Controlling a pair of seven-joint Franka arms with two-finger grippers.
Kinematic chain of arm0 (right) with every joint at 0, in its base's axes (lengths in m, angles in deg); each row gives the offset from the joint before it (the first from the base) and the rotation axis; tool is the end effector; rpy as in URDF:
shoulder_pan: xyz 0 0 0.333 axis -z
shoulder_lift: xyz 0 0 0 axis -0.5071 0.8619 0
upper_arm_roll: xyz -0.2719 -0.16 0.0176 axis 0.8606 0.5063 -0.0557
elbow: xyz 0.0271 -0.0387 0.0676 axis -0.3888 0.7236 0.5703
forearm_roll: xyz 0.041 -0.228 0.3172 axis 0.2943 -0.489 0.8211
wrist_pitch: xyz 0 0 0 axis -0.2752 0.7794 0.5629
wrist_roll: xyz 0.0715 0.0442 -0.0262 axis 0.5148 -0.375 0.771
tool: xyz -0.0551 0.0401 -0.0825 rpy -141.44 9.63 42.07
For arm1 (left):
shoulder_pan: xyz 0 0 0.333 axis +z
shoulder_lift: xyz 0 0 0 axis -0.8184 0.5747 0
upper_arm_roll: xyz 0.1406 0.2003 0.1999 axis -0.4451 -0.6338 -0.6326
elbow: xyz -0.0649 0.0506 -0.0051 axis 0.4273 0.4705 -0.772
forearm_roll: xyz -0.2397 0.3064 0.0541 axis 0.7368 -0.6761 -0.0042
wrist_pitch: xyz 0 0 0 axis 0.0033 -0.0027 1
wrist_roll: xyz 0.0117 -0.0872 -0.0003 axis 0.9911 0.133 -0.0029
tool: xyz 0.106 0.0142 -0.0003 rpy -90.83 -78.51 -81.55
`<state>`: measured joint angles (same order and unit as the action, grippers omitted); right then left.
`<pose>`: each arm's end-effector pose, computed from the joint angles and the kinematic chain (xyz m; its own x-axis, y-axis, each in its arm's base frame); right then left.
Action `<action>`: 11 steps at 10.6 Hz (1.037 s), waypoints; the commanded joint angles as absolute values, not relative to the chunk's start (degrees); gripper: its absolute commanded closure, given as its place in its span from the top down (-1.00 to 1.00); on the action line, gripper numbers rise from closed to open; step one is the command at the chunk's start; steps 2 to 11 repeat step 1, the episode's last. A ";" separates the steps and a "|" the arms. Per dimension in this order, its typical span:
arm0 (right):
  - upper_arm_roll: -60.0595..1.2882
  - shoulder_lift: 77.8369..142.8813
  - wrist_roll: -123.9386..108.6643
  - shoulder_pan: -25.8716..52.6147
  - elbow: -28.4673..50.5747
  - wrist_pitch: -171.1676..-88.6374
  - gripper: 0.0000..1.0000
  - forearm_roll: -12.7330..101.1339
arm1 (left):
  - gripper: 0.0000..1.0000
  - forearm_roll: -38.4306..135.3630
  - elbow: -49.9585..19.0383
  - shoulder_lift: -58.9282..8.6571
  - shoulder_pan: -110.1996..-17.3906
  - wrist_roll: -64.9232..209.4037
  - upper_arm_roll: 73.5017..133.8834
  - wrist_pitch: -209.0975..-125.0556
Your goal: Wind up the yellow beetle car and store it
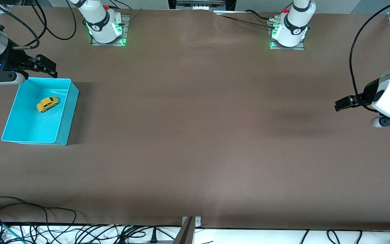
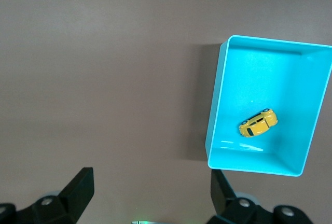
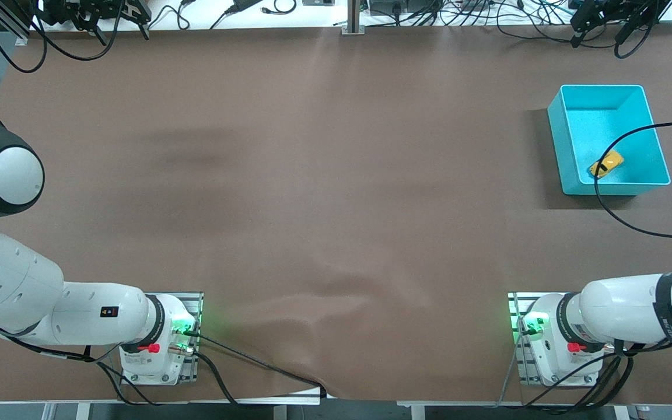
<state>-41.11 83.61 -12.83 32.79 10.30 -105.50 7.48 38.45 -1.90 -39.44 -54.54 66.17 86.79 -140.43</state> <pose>0.5336 0.0388 0.5903 0.9956 0.0653 -0.0675 0.0656 -0.9978 0.0026 0.6084 -0.0070 0.5428 0.9727 0.2004 -0.1168 0.1971 -0.9796 -0.0394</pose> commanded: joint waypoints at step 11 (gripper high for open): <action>-40.72 84.17 -13.99 31.88 8.27 -104.02 1.00 6.65 | 1.00 39.21 -2.76 -40.47 -54.83 67.62 86.07 -140.97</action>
